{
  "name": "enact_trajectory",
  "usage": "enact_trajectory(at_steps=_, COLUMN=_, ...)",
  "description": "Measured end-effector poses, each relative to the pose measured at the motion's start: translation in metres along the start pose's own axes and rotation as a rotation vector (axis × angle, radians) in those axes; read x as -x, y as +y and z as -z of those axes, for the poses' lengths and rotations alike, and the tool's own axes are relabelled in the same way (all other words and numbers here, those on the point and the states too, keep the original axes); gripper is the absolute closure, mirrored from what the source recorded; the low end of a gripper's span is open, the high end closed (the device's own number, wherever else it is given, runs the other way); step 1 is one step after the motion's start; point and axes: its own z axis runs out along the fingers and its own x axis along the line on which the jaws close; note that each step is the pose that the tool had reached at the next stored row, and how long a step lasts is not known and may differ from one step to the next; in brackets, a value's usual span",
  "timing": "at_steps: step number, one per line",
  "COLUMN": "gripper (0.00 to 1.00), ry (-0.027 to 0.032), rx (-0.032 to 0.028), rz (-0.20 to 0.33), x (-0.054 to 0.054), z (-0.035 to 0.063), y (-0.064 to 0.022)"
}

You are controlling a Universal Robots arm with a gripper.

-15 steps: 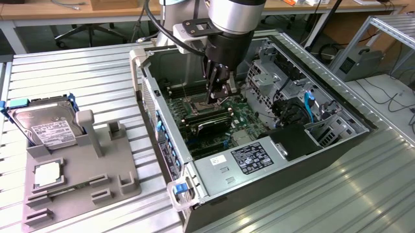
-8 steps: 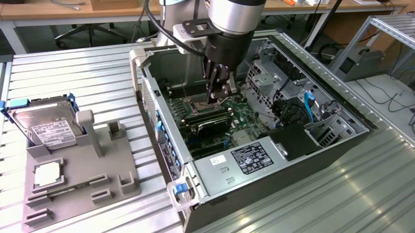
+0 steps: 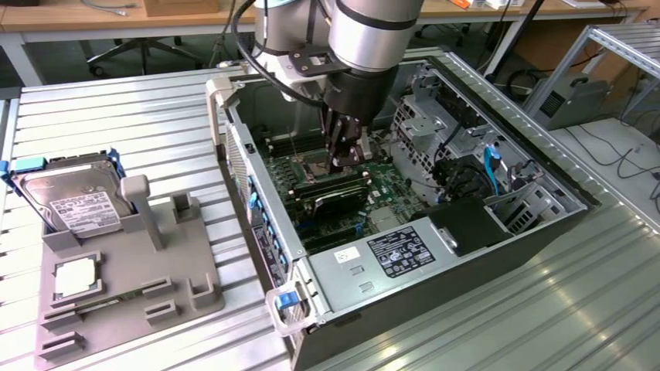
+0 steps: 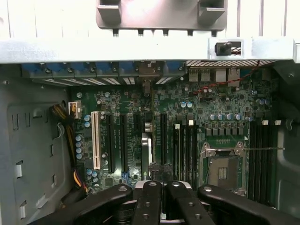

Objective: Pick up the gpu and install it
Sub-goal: 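Press down on the gpu until it lock into place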

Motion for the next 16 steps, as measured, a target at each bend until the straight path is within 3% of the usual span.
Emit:
enact_trajectory(at_steps=10, gripper=0.89, ry=0.0, rx=0.0, rz=0.0, x=-0.001, z=-0.0199, y=0.0004)
enact_trajectory(at_steps=16, gripper=0.89, ry=-0.0001, rx=-0.0001, rz=0.0, x=-0.001, z=-0.0233, y=0.0037)
